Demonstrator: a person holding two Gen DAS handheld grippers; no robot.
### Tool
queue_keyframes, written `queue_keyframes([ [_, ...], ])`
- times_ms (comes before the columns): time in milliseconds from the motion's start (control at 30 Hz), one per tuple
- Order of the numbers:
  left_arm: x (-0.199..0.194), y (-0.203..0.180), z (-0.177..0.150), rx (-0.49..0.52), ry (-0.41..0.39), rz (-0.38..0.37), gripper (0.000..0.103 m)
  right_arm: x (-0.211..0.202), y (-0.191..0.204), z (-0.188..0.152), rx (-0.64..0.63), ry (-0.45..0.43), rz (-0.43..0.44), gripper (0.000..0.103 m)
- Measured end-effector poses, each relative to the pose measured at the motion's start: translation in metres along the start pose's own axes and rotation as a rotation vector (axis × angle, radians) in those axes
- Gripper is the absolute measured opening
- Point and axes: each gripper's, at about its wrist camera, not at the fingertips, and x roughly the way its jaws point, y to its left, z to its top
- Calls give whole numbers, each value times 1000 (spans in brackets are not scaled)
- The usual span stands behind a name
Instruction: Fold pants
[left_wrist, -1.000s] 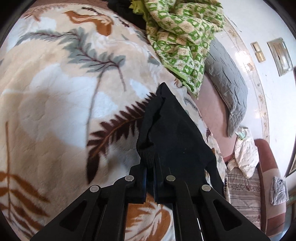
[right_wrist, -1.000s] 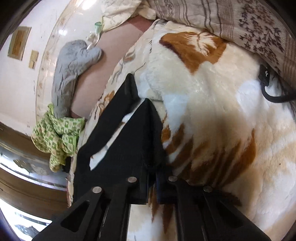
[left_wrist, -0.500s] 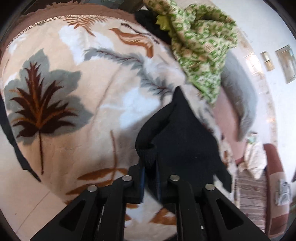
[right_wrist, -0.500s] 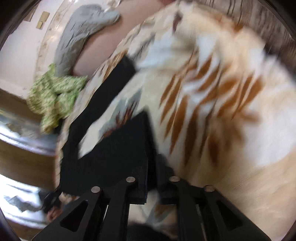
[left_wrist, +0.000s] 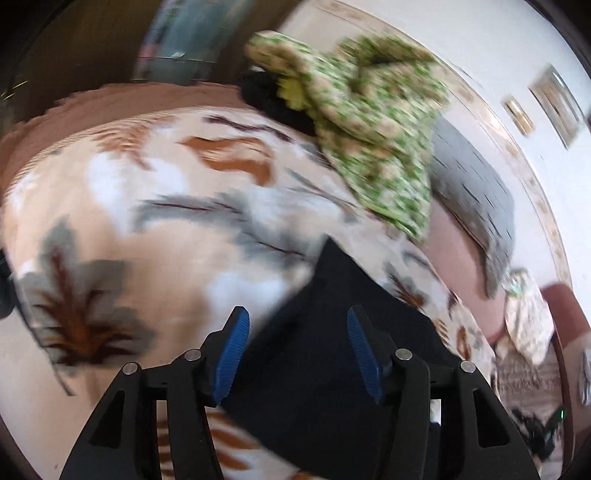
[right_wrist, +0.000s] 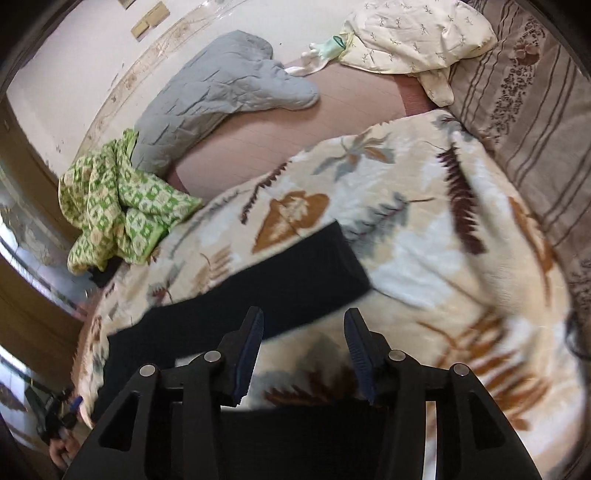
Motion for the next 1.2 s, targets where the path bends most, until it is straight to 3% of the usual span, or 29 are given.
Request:
queue_keyframes([
  [100,21,-46,-21,166,31,40,59,10,27,-27,-73,-96,-71,61],
  [200,43,-94,-59,400,70,195,62,19,49,-71,-247,-215,-168,73],
  [233,46,-103,-69,440,80,233,62,27,54,-74,-275,-170,-222,78],
  [333,49,-127,-98,543,85,334,62,26,51,-70,-249,-166,-210,80],
  [467,55,-160,-114,591,73,384,62,36,35,-68,-198,-117,-241,82],
  [600,63,-174,-116,582,78,385,62,42,25,-68,-161,-88,-257,82],
  [1200,70,-162,-104,566,87,357,62,47,32,-71,-210,-79,-289,82],
])
